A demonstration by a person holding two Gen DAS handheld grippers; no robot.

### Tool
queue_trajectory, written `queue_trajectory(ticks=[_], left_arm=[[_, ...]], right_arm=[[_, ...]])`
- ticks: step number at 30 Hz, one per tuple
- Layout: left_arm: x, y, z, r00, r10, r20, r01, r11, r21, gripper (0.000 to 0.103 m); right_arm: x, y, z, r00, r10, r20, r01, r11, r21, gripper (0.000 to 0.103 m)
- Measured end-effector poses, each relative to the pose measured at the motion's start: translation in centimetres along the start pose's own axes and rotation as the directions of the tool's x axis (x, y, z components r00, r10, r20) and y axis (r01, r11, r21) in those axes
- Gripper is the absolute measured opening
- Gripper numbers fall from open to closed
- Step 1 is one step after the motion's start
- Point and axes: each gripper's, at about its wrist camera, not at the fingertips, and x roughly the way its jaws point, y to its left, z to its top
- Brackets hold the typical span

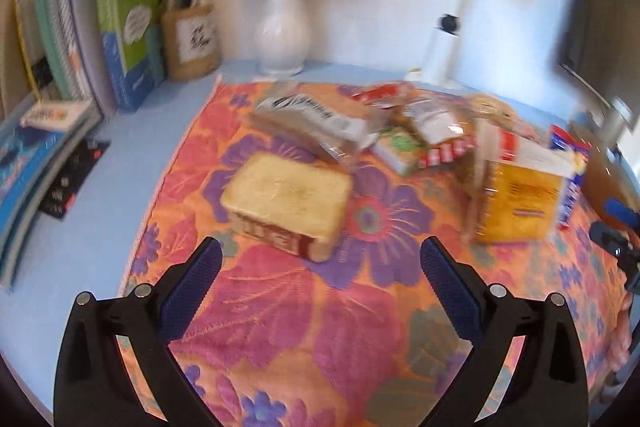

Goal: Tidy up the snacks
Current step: 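Reach the left gripper to the plain bread loaf while the right gripper approaches the blue chip bag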

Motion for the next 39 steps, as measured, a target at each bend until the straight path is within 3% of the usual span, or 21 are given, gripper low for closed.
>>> queue_trajectory(ticks=[3,6,16,23,29,32,35,39], left_arm=[[1.1,0.7,-0.4,1.0,-0.005,-0.03,0.003,0.998,-0.063,0.098],[1.6,1.6,-0.1,0.999,-0.014,-0.034,0.011,0.996,-0.086,0.098],[2.5,2.4,0.2,0.996,-0.037,-0.078,0.027,0.99,-0.137,0.098],[2.7,2.0,0.2,0.996,0.009,-0.09,-0.019,0.993,-0.115,0.098],[3.7,1.7,1.7,0.98,0.044,-0.194,-0.064,0.993,-0.097,0.098],[4.0,1.3,2.6,0.98,0.067,-0.188,-0.083,0.994,-0.078,0.098],[4.6,2.1,2.4,0.966,0.136,-0.219,-0.151,0.987,-0.056,0.098],[3.5,4.9,1.6,0.967,0.135,-0.216,-0.161,0.981,-0.105,0.098]], right_arm=[[1.6,0.0,-0.4,0.998,-0.023,-0.05,0.024,1.0,0.015,0.1],[1.7,-0.2,-0.1,0.997,-0.062,-0.038,0.063,0.998,0.024,0.1],[1.8,-1.4,-0.2,0.999,-0.003,-0.035,0.006,0.996,0.085,0.1],[2.1,-2.0,-0.3,0.999,0.008,-0.043,-0.003,0.993,0.115,0.1],[2.6,-1.2,-0.4,0.997,-0.033,-0.07,0.038,0.996,0.077,0.1],[2.6,-0.9,-0.4,0.996,-0.055,-0.069,0.059,0.996,0.066,0.1],[2.5,-1.1,-0.5,0.996,-0.052,-0.066,0.058,0.995,0.079,0.1],[2.6,-1.7,-0.5,0.997,-0.036,-0.072,0.044,0.993,0.109,0.1]])
